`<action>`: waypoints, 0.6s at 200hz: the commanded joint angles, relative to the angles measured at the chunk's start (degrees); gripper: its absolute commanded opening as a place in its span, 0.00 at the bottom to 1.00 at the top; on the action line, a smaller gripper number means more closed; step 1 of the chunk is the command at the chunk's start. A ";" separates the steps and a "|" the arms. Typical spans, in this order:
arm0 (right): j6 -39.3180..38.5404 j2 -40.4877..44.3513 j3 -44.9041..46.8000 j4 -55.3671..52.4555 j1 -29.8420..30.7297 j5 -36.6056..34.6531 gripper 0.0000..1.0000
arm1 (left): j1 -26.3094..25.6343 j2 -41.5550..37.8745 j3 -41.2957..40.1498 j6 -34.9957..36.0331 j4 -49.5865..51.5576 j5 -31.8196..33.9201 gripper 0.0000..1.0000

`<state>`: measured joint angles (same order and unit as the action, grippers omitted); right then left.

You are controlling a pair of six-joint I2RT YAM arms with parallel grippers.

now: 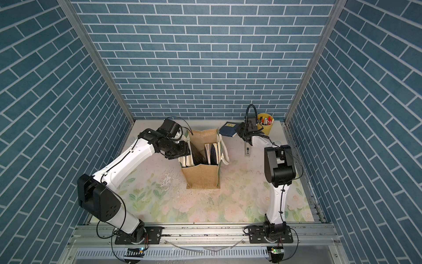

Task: Take out the books from the canvas bag
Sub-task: Place the book at the center of the board.

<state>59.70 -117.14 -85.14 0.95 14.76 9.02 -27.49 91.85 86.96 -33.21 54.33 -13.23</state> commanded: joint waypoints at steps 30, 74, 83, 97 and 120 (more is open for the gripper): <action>-5.26 -1.57 -5.00 -21.40 2.20 -2.11 0.68 | -0.49 1.43 2.36 0.00 0.61 0.44 0.65; -5.30 3.47 -2.36 -29.11 1.23 -0.03 0.78 | -0.47 1.70 2.19 0.16 0.17 0.58 0.66; -5.30 5.13 -2.12 -31.30 1.19 0.33 0.78 | -0.47 1.83 2.17 0.25 0.09 0.62 0.66; -5.59 8.25 -2.05 -34.82 1.13 1.32 0.78 | -0.48 1.76 2.07 0.17 -0.01 0.82 0.67; -6.45 15.78 -2.82 -40.02 1.48 2.58 0.74 | -0.47 1.75 2.13 0.03 0.09 1.45 0.67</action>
<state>54.89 -111.66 -86.94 -30.76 15.73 9.72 -27.57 93.03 88.14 -33.21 54.28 -12.88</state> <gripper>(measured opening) 0.755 0.667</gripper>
